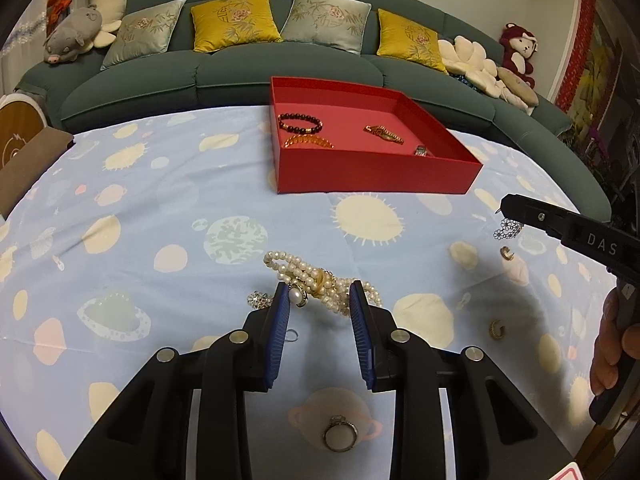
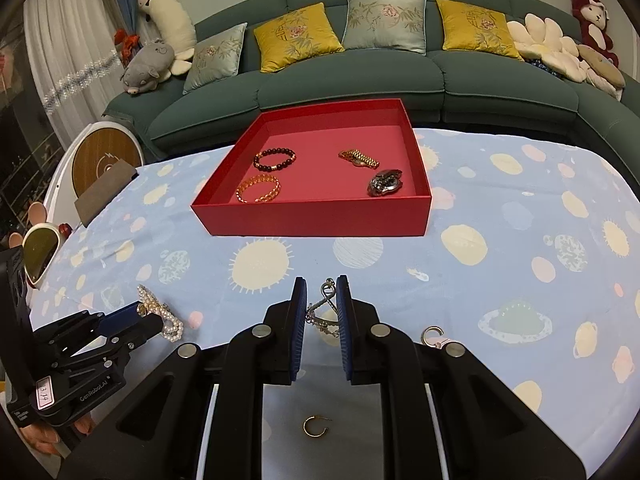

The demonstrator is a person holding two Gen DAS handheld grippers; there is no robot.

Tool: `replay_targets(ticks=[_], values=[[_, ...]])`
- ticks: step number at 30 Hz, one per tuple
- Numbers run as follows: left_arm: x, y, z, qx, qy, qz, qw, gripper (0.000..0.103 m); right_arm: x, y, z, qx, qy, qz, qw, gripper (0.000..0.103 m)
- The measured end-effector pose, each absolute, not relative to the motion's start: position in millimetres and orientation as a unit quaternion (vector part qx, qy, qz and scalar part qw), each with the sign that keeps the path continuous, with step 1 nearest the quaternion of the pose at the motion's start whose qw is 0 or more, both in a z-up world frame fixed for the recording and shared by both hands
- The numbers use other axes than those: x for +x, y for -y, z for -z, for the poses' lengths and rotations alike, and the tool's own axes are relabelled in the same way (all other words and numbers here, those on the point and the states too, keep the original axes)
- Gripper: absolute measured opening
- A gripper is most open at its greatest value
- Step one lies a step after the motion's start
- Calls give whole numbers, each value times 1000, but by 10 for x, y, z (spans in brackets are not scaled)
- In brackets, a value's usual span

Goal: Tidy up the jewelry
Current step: 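Carry necklace and pendant over the red box and open both tools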

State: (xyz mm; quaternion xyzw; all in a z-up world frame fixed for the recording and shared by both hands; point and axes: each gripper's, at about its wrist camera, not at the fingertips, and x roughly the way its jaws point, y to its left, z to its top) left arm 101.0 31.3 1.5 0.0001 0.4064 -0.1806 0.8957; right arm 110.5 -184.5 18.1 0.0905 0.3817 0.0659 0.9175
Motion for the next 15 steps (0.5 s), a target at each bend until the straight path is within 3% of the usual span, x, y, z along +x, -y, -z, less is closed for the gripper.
replay_targets(ticks=[15], values=[[1104, -140, -820, -26, -339, 222, 914, 27, 1024, 1879, -755, 98, -319, -85, 939, 14]])
